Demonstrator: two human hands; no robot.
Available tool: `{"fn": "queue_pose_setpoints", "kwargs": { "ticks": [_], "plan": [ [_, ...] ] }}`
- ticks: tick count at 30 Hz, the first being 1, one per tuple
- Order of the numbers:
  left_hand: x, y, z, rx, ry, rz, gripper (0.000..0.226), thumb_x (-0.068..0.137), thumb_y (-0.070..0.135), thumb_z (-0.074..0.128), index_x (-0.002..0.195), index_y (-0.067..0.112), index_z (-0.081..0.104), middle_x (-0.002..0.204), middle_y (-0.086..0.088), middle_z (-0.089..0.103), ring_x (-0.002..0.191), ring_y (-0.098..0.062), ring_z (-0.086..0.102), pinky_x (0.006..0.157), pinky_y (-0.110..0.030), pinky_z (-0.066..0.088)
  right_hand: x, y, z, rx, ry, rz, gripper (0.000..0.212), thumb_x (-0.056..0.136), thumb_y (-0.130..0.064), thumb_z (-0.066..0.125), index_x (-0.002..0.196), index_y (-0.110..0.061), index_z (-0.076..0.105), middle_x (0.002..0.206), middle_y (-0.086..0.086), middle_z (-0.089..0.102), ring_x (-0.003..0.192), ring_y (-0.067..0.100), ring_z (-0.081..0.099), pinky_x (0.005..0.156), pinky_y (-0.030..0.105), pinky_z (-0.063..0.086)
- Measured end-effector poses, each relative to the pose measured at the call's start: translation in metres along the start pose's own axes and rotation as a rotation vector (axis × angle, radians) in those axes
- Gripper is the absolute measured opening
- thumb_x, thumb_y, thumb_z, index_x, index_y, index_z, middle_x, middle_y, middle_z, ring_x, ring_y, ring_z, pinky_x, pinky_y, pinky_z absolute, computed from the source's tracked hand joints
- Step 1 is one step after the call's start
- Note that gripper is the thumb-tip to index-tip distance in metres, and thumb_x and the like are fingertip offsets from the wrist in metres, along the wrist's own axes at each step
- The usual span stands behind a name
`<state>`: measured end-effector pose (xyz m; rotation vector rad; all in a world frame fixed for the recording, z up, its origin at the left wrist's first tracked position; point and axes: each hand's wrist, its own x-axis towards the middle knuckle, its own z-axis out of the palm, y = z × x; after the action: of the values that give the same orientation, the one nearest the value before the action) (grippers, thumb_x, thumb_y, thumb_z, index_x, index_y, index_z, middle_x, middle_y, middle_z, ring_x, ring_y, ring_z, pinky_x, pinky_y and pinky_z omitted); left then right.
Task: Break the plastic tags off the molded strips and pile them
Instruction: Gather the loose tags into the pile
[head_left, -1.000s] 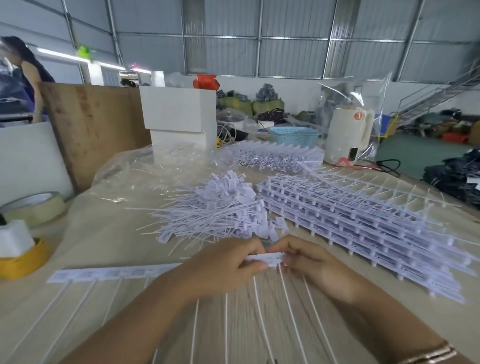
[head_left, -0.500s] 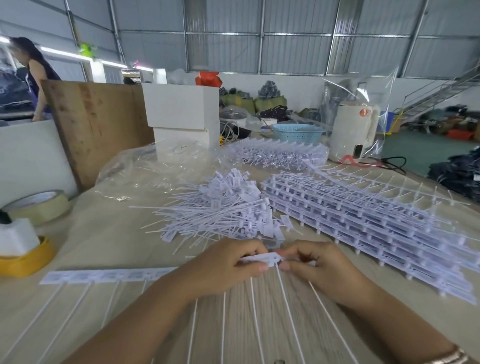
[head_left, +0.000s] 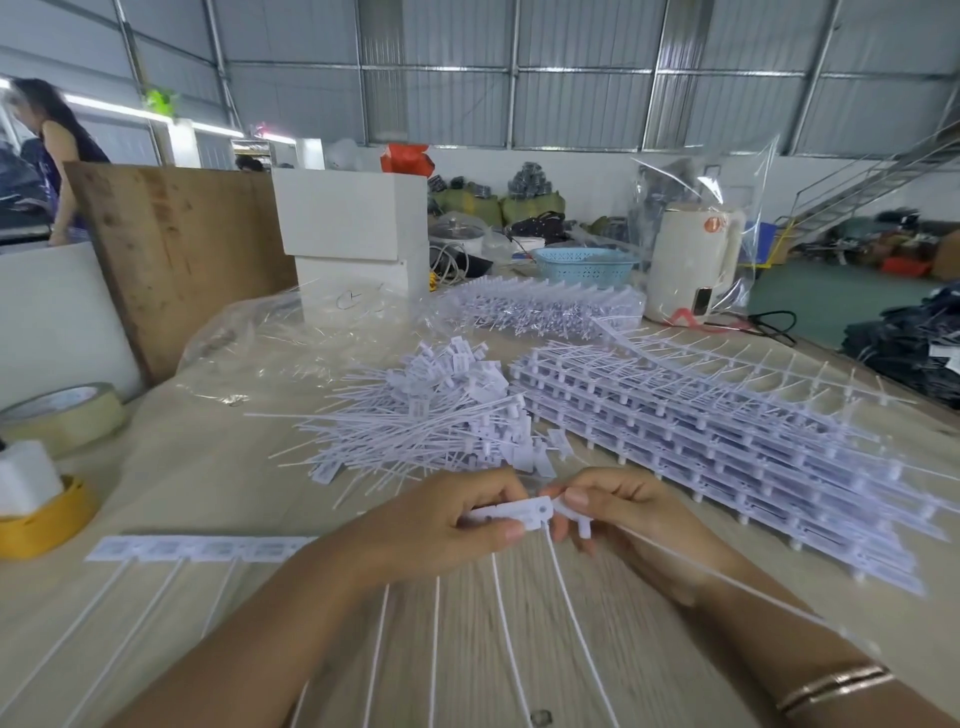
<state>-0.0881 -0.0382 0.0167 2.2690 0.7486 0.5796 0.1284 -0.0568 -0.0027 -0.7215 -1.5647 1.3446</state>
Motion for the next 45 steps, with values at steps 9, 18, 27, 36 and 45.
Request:
{"fn": "queue_pose_setpoints", "kwargs": {
  "ticks": [9,18,27,36,45],
  "plan": [
    [-0.009,-0.004,-0.011,-0.028,0.013,-0.084,0.008,0.088,0.024,0.053,0.090,0.030,0.056,0.070,0.011,0.048,0.060,-0.008,0.042,0.058,-0.022,0.036,-0.011,-0.003,-0.019,-0.515,0.185,0.016,0.008,0.079,-0.018,0.070,0.082,-0.023,0.075,0.087,-0.004,0.071,0.080,0.003,0.064,0.071,0.010,0.045],
    [0.001,-0.008,0.010,0.219,0.116,-0.098,0.051,0.090,0.024,0.055,0.130,0.043,0.031,0.108,0.030,0.044,0.066,-0.002,0.051,0.061,-0.014,0.040,-0.004,0.008,-0.009,-1.084,0.119,-0.239,0.028,0.079,-0.024,0.074,0.106,-0.023,0.064,0.103,-0.011,0.057,0.098,0.009,0.053,0.085,0.032,0.044],
    [-0.001,-0.003,-0.002,0.178,0.157,-0.114,0.013,0.094,0.040,0.048,0.098,0.034,0.060,0.076,0.019,0.056,0.064,0.005,0.049,0.059,-0.012,0.034,0.001,-0.007,0.014,-1.444,0.298,-0.732,0.027,0.088,-0.033,0.051,0.090,-0.023,0.076,0.069,-0.006,0.067,0.059,0.016,0.063,0.054,0.030,0.047],
    [-0.003,-0.008,-0.006,0.257,0.043,-0.088,0.018,0.092,0.041,0.054,0.075,0.039,0.049,0.063,0.025,0.049,0.056,0.002,0.041,0.054,-0.015,0.031,-0.001,0.001,0.006,-0.945,0.127,-0.370,0.018,0.085,-0.034,0.062,0.096,-0.028,0.075,0.078,-0.018,0.069,0.069,0.001,0.062,0.064,0.037,0.050],
    [-0.004,-0.015,-0.009,0.242,0.092,-0.038,0.018,0.091,0.037,0.057,0.075,0.038,0.048,0.066,0.016,0.050,0.057,-0.001,0.040,0.056,-0.016,0.031,-0.001,-0.003,-0.001,-0.550,0.274,-0.103,0.025,0.082,-0.026,0.060,0.058,-0.025,0.069,0.073,0.000,0.071,0.070,0.014,0.064,0.064,0.016,0.045]
  ]
}}
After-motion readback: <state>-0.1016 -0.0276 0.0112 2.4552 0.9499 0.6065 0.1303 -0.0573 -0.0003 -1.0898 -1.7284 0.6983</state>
